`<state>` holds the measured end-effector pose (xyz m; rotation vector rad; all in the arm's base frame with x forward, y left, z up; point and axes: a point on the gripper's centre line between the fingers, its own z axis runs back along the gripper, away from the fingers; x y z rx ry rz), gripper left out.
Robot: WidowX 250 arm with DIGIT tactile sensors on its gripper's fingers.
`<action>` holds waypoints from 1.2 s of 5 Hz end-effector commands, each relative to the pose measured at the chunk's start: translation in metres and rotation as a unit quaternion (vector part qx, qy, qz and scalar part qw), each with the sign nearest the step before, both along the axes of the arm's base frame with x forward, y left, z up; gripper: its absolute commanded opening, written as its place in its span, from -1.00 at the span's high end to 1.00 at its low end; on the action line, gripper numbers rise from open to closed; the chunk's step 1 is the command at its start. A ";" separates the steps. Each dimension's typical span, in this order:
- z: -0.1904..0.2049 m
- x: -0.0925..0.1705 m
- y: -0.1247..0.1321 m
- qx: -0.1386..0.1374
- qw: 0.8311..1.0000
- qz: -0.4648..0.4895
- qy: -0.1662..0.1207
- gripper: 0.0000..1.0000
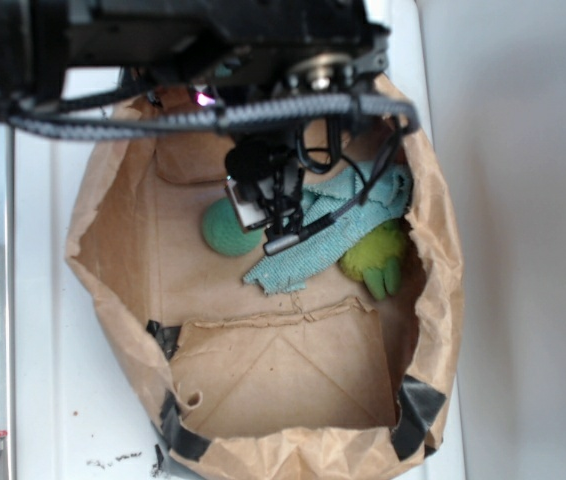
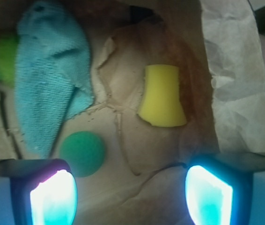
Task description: Grab the green sponge.
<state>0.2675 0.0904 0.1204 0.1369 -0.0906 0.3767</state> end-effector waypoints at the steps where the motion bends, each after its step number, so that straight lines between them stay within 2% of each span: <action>1: 0.011 -0.001 0.008 0.006 1.000 0.011 -0.017 -1.00; 2: 0.011 -0.001 0.008 0.006 1.000 0.011 -0.017 -1.00; 3: 0.030 -0.025 -0.006 -0.073 0.996 -0.004 -0.045 -1.00; 4: 0.014 -0.024 -0.013 -0.081 0.993 0.055 -0.070 -1.00; 6: -0.001 -0.004 -0.005 -0.040 0.987 0.111 -0.112 -1.00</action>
